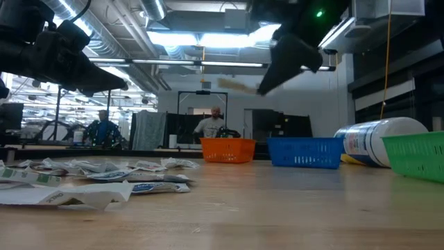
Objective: Pick & Place First Aid Supplies
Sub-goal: Put the green bandage pack into the blue basket
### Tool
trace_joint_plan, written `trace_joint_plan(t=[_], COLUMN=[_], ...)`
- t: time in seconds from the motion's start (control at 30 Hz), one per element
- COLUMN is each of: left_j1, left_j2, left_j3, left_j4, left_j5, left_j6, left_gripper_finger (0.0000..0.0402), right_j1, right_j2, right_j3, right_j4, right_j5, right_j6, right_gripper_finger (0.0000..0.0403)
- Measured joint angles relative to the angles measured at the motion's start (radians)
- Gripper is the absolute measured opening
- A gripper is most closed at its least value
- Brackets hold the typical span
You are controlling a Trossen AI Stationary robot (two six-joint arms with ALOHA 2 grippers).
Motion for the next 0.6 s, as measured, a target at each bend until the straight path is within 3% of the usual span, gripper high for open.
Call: trace_joint_plan(t=[0.17, 0.4, 0.6], left_j1=[0.000, 0.000, 0.000], left_j2=[0.000, 0.000, 0.000], left_j3=[0.000, 0.000, 0.000], left_j4=[-0.001, 0.000, 0.000], left_j5=[0.000, 0.000, 0.000], left_j6=[0.000, 0.000, 0.000], left_gripper_finger=[0.0092, 0.0093, 0.0091], right_j1=[0.004, -0.074, -0.204], right_j2=[-0.139, -0.320, -0.377], right_j3=[-0.111, -0.316, -0.415], right_j4=[-0.023, 0.059, 0.095], right_j5=[0.088, 0.086, 0.003], right_j6=[0.059, 0.108, 0.123], right_gripper_finger=[0.0002, 0.0002, 0.0002])
